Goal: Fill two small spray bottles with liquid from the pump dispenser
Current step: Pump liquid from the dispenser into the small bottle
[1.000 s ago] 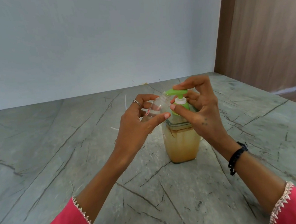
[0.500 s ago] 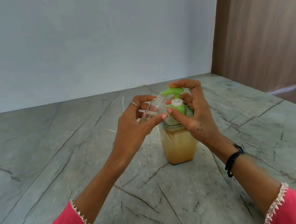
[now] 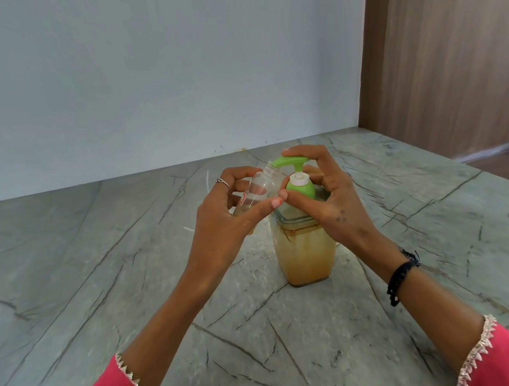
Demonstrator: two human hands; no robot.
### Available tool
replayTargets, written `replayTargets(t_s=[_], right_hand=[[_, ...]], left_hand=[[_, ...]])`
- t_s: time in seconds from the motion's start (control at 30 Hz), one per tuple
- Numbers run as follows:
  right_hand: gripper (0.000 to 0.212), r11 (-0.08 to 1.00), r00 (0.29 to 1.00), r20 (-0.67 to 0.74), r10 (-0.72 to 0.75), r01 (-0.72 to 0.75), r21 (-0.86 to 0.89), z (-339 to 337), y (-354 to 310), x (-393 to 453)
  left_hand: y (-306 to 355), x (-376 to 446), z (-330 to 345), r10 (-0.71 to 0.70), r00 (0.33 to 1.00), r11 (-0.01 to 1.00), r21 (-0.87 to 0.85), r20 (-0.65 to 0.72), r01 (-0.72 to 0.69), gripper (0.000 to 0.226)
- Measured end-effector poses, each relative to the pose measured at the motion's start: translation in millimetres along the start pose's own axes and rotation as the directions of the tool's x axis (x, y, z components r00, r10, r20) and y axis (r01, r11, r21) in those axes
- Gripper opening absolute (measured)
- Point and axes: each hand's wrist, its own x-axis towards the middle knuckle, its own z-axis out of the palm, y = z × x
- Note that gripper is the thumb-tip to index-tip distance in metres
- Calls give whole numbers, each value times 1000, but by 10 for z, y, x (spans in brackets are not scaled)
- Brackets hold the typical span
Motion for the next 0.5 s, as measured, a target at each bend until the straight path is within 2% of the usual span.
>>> replayTargets(t_s=[0.2,0.5], right_hand=[[38,997,999,-17,37,-35,73,9,-19,17],[37,997,998,-26,61,-59,59,21,-40,23]], left_hand=[[3,-6,4,-11,1000,1000,9,1,11,39],[-5,-10,15,-15,1000,999,38,12,15,38]])
